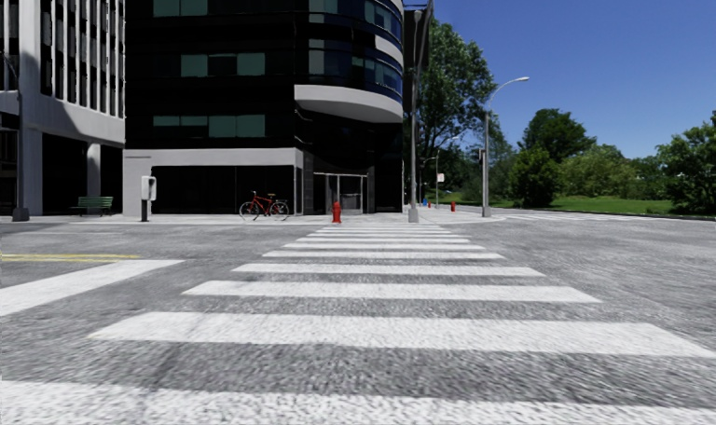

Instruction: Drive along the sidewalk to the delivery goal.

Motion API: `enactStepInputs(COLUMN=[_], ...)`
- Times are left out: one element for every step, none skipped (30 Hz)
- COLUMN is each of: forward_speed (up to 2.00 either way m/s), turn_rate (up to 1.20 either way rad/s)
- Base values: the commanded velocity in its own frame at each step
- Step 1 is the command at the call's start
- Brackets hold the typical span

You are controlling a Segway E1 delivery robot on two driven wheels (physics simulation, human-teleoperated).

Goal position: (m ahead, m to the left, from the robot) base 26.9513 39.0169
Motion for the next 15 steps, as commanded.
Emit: enactStepInputs(forward_speed=[2.00, 2.00, 2.00, 2.00, 2.00, 2.00, 2.00, 2.00, 2.00, 2.00, 2.00, 2.00, 2.00, 2.00, 2.00], turn_rate=[-0.22, -0.22, -0.22, -0.22, -0.19, -0.04, -0.04, 0.00, 0.00, 0.00, 0.00, 0.00, 0.00, 0.00, 0.00])
